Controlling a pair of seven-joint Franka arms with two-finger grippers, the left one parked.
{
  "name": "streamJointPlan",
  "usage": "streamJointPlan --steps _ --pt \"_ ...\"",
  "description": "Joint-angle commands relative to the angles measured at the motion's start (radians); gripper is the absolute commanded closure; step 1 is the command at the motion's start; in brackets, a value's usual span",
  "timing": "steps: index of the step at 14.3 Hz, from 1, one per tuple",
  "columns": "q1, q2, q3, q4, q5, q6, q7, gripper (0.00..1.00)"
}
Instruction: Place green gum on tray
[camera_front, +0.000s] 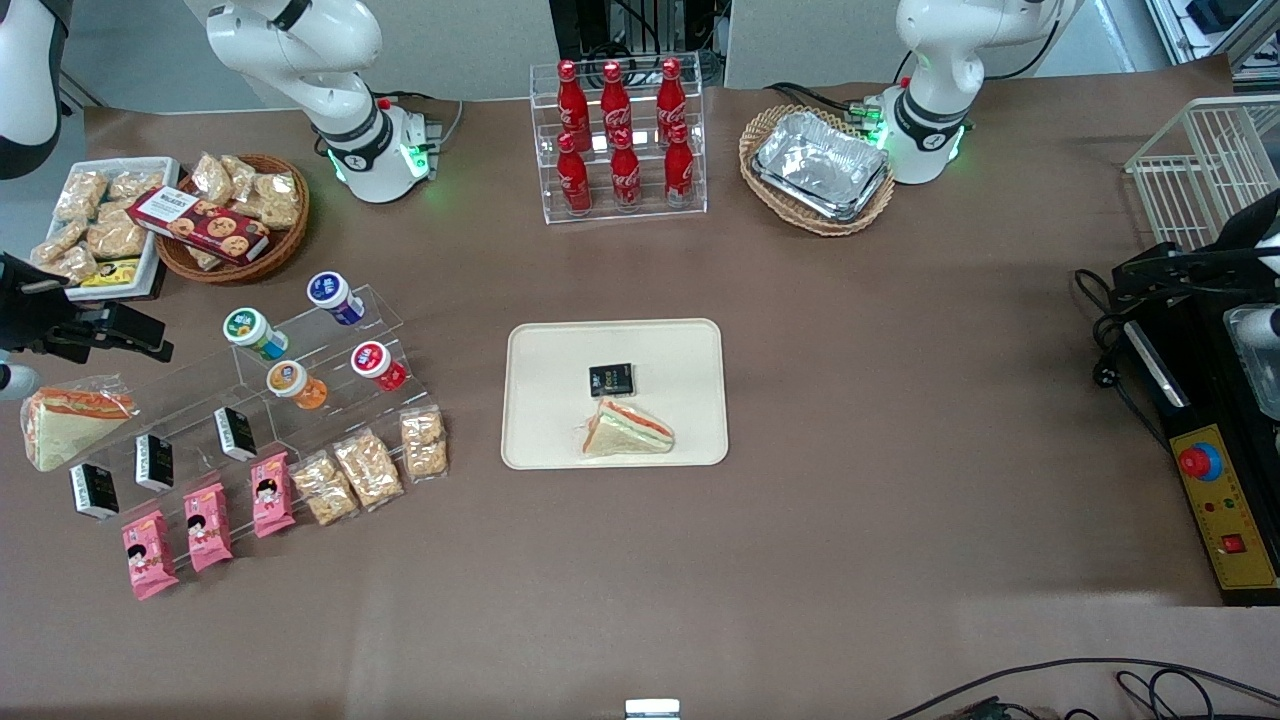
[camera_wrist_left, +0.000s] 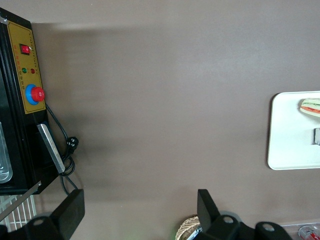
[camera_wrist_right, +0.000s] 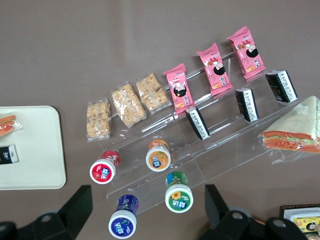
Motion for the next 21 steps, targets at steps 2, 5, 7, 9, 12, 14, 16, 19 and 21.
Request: streamJointPlan --steps 2,5,7,9,12,14,16,19,21 --pt "-0.006 0.001 -0.006 0.005 0.036 0.008 -0.005 0.00" --pt "-0.005 0.003 -0.006 0.007 0.036 0.003 0.007 0.00" --pt "-0.005 0.001 -0.006 0.004 0.036 -0.009 0.006 0.00" --pt "-0.006 -0.003 -0.006 0.002 0.036 -0.023 -0.005 0.00" --pt "-0.006 -0.022 -0.008 -0.007 0.036 -0.036 -0.005 0.00" --pt "-0.006 -0.026 -0.008 -0.007 0.036 -0.066 -0.005 0.00" --pt "-0.008 -0.034 -0.008 -0.008 0.036 -0.078 -0.007 0.00" --pt "-0.006 -0.078 -0.010 -0.062 0.035 -0.078 -0.007 0.00" --pt "-0.006 -0.111 -0.019 -0.103 0.035 -0.070 -0.007 0.00"
